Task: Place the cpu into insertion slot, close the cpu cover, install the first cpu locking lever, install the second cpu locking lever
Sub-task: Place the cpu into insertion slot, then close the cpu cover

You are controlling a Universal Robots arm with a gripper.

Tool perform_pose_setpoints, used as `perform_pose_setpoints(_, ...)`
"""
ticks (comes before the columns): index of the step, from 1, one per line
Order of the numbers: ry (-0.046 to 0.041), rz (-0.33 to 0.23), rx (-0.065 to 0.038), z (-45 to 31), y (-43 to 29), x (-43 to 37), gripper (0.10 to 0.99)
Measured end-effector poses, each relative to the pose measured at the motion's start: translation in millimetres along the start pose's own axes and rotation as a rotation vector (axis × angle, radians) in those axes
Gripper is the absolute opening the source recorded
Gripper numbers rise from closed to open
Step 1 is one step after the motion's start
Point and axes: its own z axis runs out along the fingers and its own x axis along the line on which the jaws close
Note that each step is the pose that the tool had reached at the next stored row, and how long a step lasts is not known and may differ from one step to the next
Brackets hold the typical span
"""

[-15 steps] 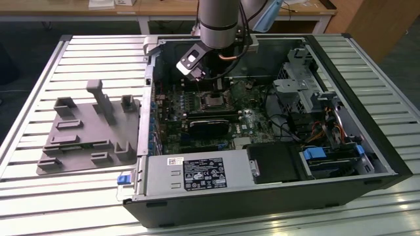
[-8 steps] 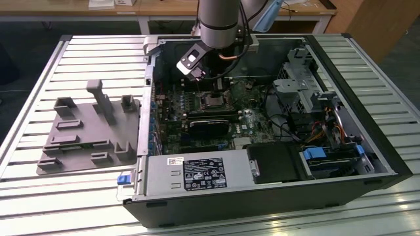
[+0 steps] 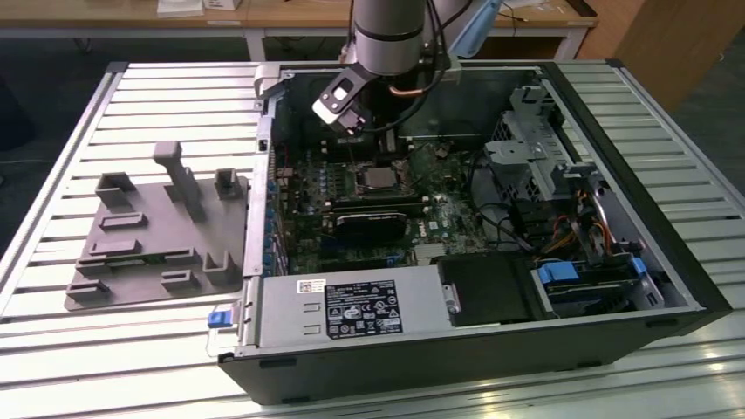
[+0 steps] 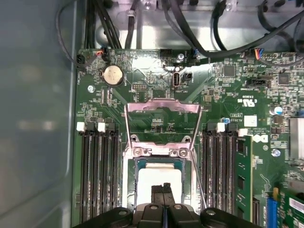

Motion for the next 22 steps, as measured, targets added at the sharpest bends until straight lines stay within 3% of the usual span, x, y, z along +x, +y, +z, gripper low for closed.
perform_pose_setpoints(13,0.0000,0.000,-0.004,-30.9,1.4,0.6,0.102)
perform_pose_setpoints(22,0.0000,0.000,-0.005,-33.6,1.6,0.7,0.102)
